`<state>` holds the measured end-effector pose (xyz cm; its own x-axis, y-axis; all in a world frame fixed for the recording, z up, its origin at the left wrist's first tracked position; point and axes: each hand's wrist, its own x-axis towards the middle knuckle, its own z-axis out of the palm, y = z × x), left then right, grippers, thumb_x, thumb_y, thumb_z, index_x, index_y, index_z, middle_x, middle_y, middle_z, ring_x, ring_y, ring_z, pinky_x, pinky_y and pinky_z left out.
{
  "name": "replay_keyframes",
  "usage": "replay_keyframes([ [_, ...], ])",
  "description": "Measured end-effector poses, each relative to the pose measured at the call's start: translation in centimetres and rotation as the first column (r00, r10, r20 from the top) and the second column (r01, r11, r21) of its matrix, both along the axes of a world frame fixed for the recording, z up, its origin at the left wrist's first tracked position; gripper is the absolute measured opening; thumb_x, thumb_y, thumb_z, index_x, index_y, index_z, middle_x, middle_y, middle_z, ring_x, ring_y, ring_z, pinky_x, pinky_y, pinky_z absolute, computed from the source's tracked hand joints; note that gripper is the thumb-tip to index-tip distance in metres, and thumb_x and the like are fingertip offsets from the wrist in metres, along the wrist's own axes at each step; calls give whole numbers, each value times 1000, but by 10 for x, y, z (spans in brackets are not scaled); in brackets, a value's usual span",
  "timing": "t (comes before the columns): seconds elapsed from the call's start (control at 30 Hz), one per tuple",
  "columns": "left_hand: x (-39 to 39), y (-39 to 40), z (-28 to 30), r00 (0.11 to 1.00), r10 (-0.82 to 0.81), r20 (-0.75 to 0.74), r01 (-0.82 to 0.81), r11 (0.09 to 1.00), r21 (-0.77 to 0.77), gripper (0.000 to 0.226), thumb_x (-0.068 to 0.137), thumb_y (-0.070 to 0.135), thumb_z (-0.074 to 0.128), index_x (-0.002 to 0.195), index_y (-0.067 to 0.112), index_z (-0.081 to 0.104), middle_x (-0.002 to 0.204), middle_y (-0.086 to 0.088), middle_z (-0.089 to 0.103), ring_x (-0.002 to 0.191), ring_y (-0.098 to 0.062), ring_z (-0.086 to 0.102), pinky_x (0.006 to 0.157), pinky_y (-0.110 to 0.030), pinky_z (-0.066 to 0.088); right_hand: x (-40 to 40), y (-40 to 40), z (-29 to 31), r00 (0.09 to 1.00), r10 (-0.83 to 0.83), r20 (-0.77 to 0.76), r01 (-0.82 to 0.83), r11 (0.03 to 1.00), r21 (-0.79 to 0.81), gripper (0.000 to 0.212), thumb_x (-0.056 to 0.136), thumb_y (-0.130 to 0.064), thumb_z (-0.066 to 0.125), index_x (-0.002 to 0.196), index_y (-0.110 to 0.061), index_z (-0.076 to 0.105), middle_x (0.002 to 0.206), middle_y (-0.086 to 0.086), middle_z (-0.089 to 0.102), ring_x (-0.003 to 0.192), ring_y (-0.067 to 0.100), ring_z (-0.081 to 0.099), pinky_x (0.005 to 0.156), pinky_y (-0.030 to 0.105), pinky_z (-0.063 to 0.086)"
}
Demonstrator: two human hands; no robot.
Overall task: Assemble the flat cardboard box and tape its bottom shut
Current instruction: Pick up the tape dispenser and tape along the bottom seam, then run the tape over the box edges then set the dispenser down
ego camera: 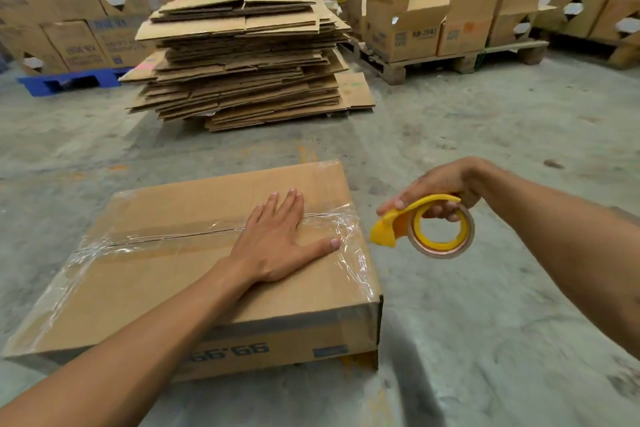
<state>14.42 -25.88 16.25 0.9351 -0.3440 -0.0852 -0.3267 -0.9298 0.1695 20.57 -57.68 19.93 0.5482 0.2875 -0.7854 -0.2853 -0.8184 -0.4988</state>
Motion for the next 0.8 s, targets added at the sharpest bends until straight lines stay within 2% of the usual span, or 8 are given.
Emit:
replay_keyframes([
  [0.07, 0, 3, 1, 1000, -4, -10, 4, 1000, 15, 120, 62, 97, 12, 156, 25, -5, 164, 6, -11, 151, -17, -11, 122, -42, -1, -13, -6, -45, 987, 129, -94, -146, 969, -199, 100, 42, -64, 88, 131, -27, 64, 68, 0, 53, 42, 9, 42, 40, 21, 42],
  [0.27, -3, -5, 10, 951, -307, 38, 307, 952, 10, 80, 82, 78, 9, 154, 43, 5, 162, 16, -5, 151, -18, -13, 121, -47, -4, -51, -26, -71, 983, -54, -175, 60, 998, 25, 51, 81, -40, 73, 130, -34, 62, 107, 2, 74, 41, 9, 45, 44, 22, 44],
  [0.4, 9, -35, 21, 877, -470, 95, 465, 882, 69, 62, 94, 64, 17, 146, 36, 38, 160, 15, 22, 151, -15, -3, 121, -39, 10, -45, -24, -50, 992, -87, -96, 93, 994, 56, 56, 76, -39, 80, 129, -32, 64, 123, 17, 68, 51, 13, 54, 45, 26, 50],
  [0.5, 17, -55, 21, 829, -538, 151, 516, 841, 164, 57, 97, 60, 20, 113, 27, 64, 139, 11, 57, 150, -16, 16, 115, -41, 23, -43, -16, -26, 994, -113, -1, 113, 991, 66, 65, 67, -43, 83, 129, -32, 64, 114, 16, 72, 54, 15, 57, 45, 27, 52],
  [0.6, 21, -64, 24, 815, -572, 98, 543, 811, 219, 60, 95, 61, 23, 106, 24, 70, 127, 10, 65, 145, -15, 29, 114, -42, 21, -42, -3, 0, 945, -265, 193, 241, 960, 140, 51, 83, -36, 74, 131, -29, 62, 96, 3, 73, 51, 8, 61, 44, 24, 50],
  [0.67, 21, -62, 29, 844, -522, 124, 521, 852, 48, 46, 95, 54, 35, 111, 28, 69, 128, 10, 64, 140, -14, 37, 115, -43, 22, -44, 7, 17, 890, -369, 270, 298, 916, 270, 47, 88, -36, 69, 133, -30, 60, 94, 3, 72, 50, 7, 60, 45, 25, 50],
  [0.73, 24, -54, 39, 913, -320, 253, 390, 866, -314, 28, 93, 42, 50, 107, 28, 70, 114, 7, 70, 118, -16, 57, 103, -38, 40, -49, 12, 34, 856, -454, 248, 327, 846, 422, 43, 92, -35, 63, 135, -33, 57, 81, 3, 71, 44, 9, 54, 43, 25, 48],
  [0.8, 28, -43, 58, 992, -27, 126, 106, 727, -679, 22, 91, 34, 57, 103, 21, 69, 100, 1, 71, 91, -18, 65, 80, -32, 50, -60, 18, 49, 845, -498, 194, 329, 770, 546, 41, 94, -36, 56, 135, -38, 55, 59, 3, 61, 35, 9, 44, 39, 23, 43],
])
